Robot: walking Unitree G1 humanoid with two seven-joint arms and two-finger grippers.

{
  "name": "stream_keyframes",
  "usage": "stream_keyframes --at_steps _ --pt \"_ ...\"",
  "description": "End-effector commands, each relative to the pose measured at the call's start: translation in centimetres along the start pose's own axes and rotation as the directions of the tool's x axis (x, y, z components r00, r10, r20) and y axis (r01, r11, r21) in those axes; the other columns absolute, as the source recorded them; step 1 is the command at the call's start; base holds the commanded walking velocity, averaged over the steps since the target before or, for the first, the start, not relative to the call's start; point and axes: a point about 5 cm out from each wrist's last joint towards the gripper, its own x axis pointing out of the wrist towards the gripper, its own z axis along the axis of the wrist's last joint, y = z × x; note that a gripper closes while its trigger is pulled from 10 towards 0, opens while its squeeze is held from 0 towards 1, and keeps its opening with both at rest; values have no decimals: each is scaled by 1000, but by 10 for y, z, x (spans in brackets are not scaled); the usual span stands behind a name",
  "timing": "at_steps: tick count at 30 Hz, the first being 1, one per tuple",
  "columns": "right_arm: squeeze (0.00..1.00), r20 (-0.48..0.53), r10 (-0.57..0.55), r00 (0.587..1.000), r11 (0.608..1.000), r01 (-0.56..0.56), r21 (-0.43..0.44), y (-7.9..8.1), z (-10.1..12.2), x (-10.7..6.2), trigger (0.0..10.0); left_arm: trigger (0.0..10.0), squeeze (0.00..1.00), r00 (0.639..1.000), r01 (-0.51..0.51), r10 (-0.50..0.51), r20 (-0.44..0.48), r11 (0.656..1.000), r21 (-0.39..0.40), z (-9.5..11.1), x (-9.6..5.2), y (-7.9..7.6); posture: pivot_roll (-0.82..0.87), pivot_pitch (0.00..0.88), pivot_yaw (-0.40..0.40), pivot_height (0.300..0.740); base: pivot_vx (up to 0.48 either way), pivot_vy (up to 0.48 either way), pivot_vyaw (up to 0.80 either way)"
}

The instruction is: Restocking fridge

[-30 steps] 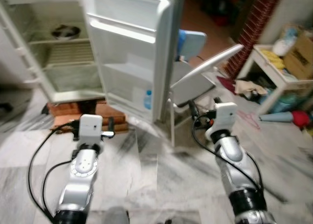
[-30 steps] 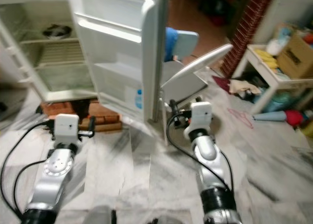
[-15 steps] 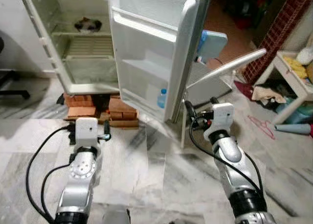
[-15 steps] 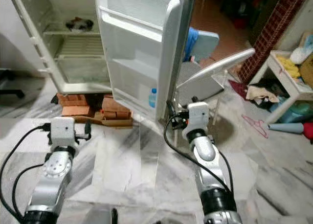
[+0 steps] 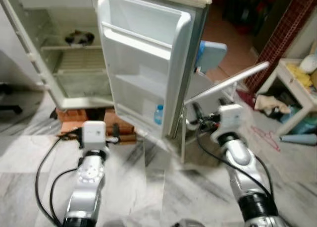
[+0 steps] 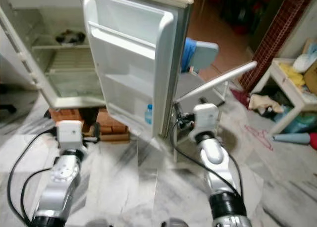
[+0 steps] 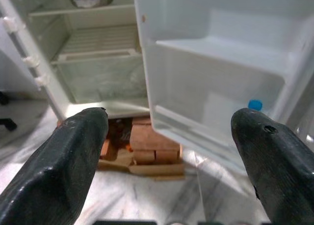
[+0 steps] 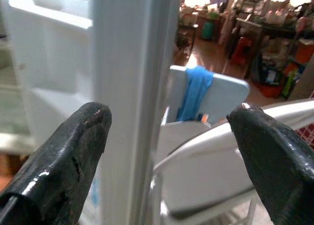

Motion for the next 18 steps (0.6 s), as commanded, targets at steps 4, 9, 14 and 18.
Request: stream_keyframes --at_steps 4,9,14,18 --pt "0 31 31 999 999 -31 8 11 7 7 10000 10000 0 1000 -26 26 -4 999 21 0 0 9 83 28 -67 740 413 -78 0" --pt "0 34 37 999 999 -37 -4 12 8 8 10000 10000 0 1000 -24 24 -10 1000 20 -1 -1 8 85 28 -67 740 341 -334 0" --pt "0 34 36 999 999 -35 -3 12 8 10 10000 10000 0 1000 -18 18 -9 1000 -9 -2 -1 5 88 28 -71 740 233 -304 0" --pt "0 33 34 999 999 -34 -4 12 8 10 10000 10000 0 1000 -1 1 -10 1000 -18 -1 -1 3 90 30 -71 740 0 0 0"
